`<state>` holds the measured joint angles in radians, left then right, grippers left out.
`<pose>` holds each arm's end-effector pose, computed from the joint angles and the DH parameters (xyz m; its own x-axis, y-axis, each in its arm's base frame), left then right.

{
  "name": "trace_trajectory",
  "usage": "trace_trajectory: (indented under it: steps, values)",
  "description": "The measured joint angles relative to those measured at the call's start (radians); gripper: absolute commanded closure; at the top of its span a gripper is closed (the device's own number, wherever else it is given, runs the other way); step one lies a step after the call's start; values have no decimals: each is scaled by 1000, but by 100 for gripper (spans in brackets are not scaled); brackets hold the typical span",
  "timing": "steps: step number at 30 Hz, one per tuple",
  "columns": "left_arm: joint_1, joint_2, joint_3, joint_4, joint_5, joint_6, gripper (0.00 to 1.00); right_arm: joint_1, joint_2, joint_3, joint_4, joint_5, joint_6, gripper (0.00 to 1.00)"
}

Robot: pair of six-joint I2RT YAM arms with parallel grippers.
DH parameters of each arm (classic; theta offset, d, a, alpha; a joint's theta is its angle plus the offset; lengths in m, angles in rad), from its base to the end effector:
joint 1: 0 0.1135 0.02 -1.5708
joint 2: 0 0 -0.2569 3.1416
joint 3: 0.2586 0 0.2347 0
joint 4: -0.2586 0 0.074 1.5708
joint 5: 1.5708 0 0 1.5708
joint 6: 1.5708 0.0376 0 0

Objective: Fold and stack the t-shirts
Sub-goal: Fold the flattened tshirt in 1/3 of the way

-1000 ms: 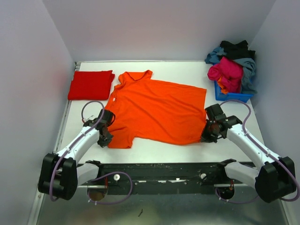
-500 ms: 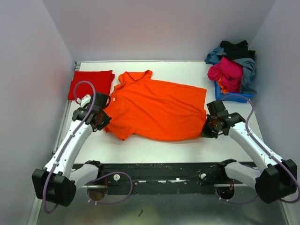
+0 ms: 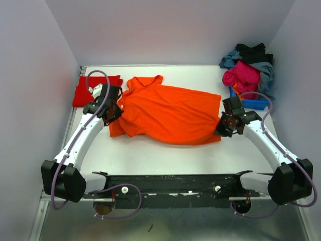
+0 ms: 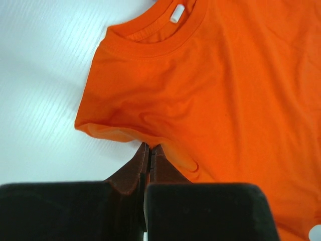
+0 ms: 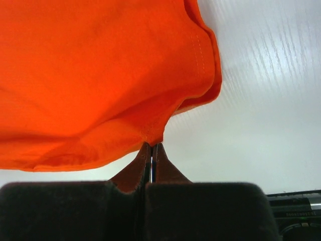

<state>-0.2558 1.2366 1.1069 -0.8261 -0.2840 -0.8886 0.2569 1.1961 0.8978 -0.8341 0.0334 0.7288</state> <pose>0.2271 -0.0485 0.2964 -0.5654 -0.6223 -0.5414 -0.5588 0.7718 -0.3035 0.2014 0.0516 0.2422 -0.8132 0.4746 -0.3368 0.4040 0.8770 0.2601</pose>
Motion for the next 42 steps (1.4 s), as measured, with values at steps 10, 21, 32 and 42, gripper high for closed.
trace_trajectory:
  steps: [10,21,32,42]
  values:
    - [-7,126,139,71,-60,59,100,-37,77,10,57,27,4,99]
    - [-70,343,277,95,-145,137,100,-90,157,14,122,40,16,99]
    - [-113,473,422,83,-199,191,100,-138,218,85,152,40,23,99]
    - [-113,507,497,92,-212,220,100,-172,269,110,161,39,22,99]
